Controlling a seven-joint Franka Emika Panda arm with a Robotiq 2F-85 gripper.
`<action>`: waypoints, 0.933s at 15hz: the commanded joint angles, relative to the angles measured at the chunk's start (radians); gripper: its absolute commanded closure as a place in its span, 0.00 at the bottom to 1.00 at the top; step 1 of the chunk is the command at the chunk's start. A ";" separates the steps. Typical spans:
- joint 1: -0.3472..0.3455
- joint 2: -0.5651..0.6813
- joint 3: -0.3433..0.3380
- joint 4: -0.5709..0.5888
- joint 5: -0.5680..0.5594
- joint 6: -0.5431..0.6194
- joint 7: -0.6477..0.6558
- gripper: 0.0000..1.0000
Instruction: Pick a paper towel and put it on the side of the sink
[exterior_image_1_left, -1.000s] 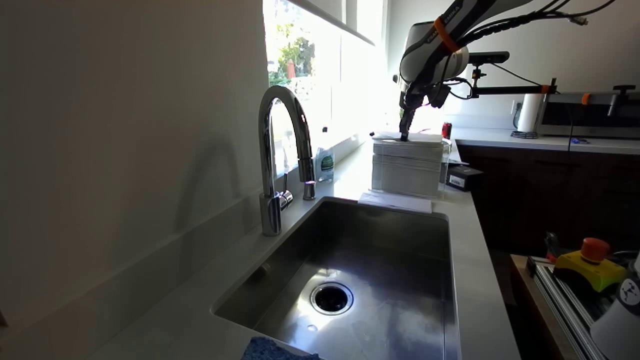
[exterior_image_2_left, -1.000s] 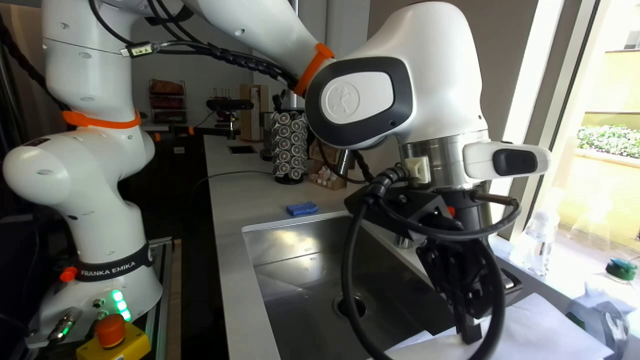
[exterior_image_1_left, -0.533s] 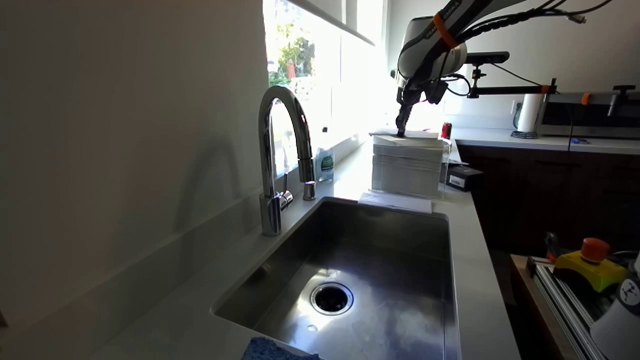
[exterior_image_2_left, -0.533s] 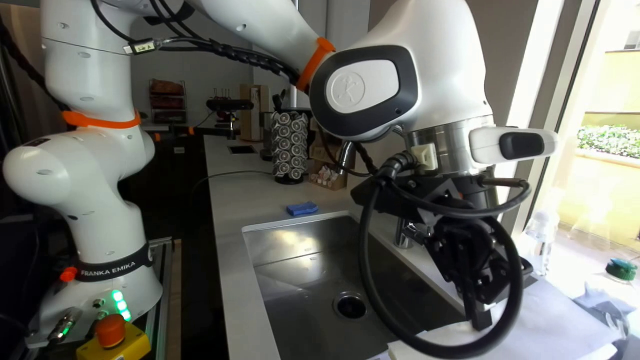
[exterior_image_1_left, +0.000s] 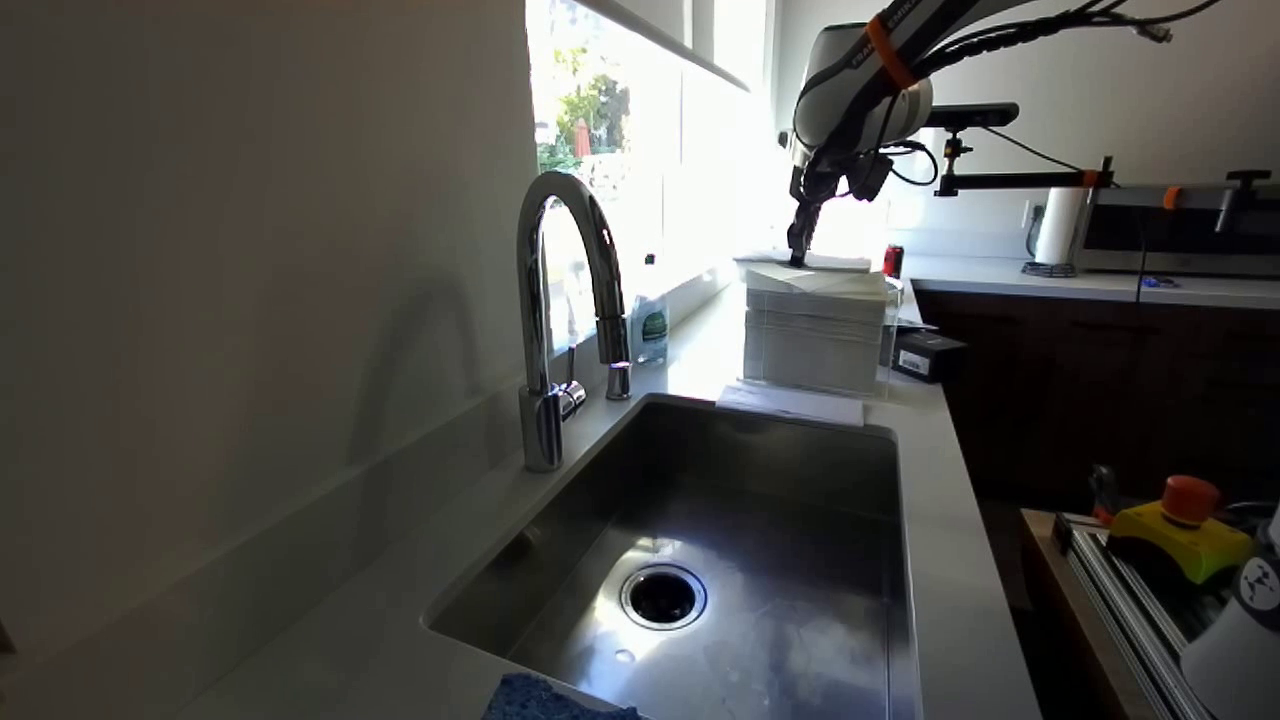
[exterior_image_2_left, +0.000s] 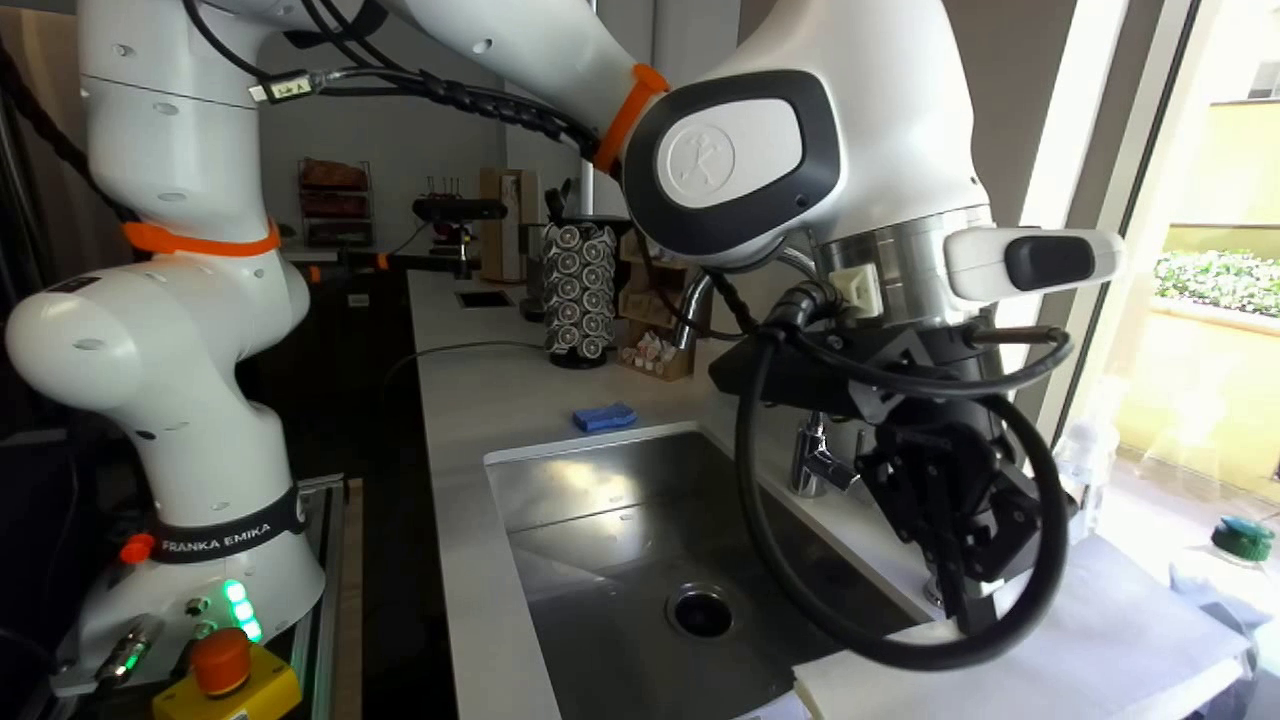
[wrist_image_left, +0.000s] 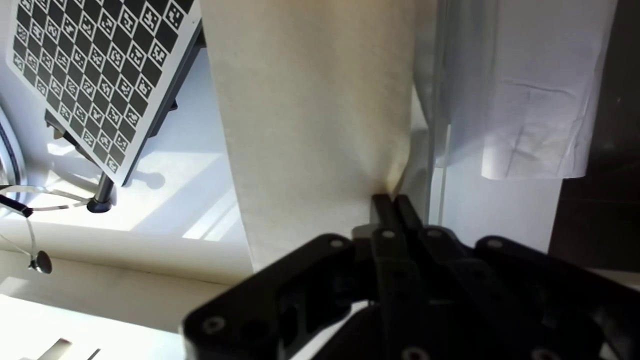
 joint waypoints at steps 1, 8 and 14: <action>-0.003 -0.019 0.005 0.000 0.015 0.002 -0.021 0.99; 0.004 -0.042 0.005 0.019 0.014 -0.005 -0.021 0.99; 0.007 -0.049 0.005 0.028 0.012 -0.012 -0.014 0.99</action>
